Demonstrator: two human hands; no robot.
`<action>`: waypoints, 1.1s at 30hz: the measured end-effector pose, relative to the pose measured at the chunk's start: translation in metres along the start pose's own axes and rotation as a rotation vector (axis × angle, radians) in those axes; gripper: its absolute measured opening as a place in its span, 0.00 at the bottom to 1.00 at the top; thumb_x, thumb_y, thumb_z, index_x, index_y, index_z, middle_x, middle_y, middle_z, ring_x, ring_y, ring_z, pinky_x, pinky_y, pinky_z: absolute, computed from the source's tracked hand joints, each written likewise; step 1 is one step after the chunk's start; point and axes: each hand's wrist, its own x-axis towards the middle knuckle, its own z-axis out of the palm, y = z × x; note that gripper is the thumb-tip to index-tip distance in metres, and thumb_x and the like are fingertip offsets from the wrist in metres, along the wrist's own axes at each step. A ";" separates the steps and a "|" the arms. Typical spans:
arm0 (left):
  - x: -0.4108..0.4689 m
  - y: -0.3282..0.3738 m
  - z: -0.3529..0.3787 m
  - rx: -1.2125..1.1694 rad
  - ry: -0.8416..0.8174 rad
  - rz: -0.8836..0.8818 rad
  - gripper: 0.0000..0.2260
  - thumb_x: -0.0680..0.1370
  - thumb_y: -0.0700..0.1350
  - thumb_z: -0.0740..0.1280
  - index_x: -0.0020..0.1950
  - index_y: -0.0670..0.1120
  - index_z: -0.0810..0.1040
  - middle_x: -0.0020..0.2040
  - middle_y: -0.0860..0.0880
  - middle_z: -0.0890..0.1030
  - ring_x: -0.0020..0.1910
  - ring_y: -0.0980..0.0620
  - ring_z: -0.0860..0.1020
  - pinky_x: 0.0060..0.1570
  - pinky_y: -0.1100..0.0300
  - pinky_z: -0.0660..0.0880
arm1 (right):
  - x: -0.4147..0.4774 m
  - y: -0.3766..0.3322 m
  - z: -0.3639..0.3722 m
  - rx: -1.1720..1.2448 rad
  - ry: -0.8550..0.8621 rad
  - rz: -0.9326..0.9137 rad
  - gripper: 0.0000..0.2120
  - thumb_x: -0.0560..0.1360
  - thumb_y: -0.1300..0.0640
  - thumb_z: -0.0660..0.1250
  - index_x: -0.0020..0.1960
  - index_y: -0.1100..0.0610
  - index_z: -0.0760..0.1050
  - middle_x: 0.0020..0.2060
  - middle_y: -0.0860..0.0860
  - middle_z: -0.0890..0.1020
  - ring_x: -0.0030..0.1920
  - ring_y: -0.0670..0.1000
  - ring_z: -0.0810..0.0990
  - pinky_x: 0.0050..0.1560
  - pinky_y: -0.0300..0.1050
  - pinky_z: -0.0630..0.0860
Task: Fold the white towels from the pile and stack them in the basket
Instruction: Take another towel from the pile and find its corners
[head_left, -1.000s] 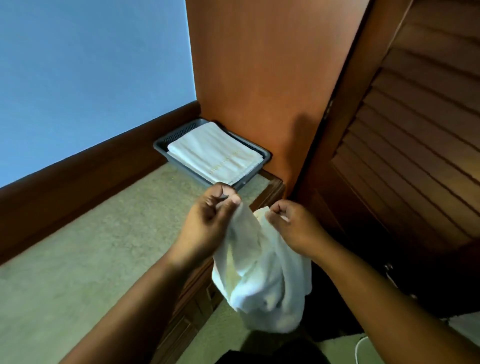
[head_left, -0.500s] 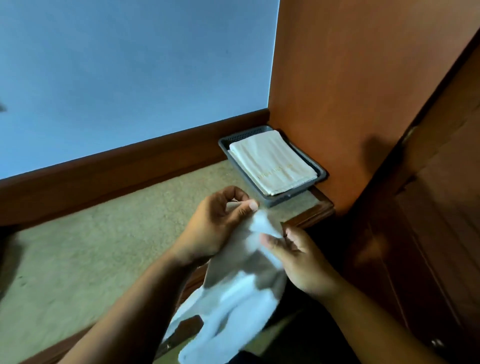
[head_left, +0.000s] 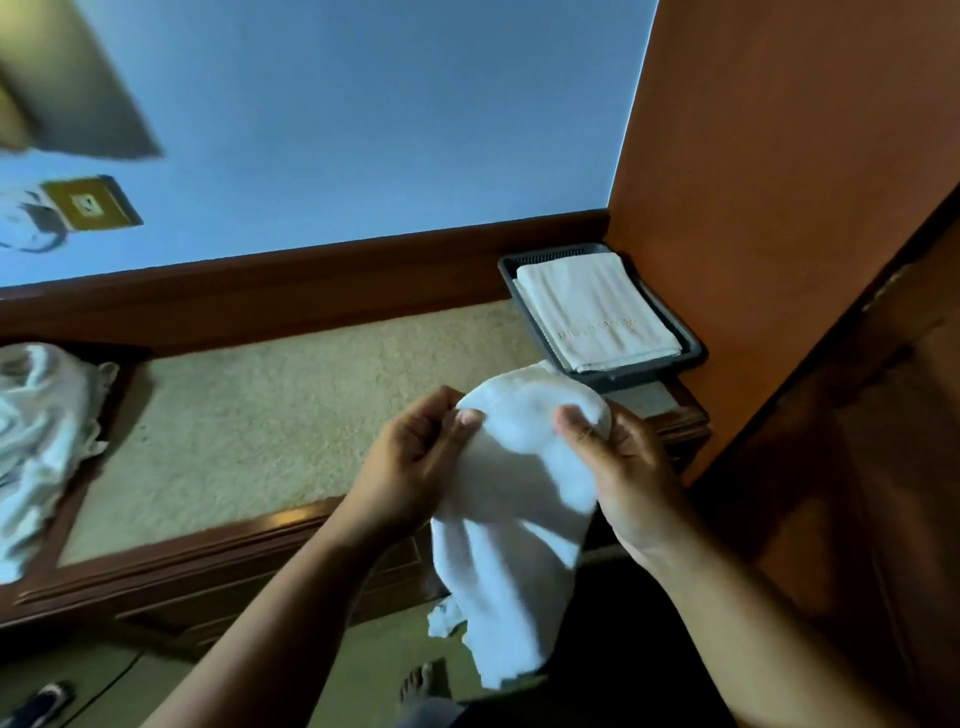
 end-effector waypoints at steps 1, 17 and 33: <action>-0.003 0.006 -0.001 0.040 0.011 0.027 0.10 0.82 0.51 0.65 0.44 0.47 0.76 0.35 0.49 0.76 0.34 0.54 0.75 0.33 0.56 0.70 | -0.001 -0.002 -0.002 -0.021 -0.014 -0.024 0.06 0.77 0.51 0.70 0.47 0.51 0.84 0.42 0.53 0.86 0.43 0.51 0.84 0.43 0.43 0.79; -0.031 -0.089 -0.072 0.688 -0.159 -0.381 0.19 0.75 0.50 0.75 0.32 0.73 0.78 0.29 0.69 0.78 0.32 0.72 0.75 0.36 0.64 0.72 | 0.011 -0.021 -0.003 0.178 0.157 -0.113 0.05 0.74 0.53 0.68 0.45 0.50 0.83 0.39 0.48 0.83 0.41 0.46 0.81 0.41 0.39 0.77; -0.004 -0.016 -0.099 0.679 -0.028 0.128 0.08 0.73 0.40 0.73 0.47 0.51 0.86 0.40 0.54 0.85 0.44 0.62 0.81 0.38 0.72 0.72 | 0.026 0.070 0.071 -0.677 -0.322 -0.047 0.11 0.70 0.44 0.65 0.49 0.44 0.81 0.46 0.50 0.85 0.50 0.45 0.81 0.54 0.55 0.79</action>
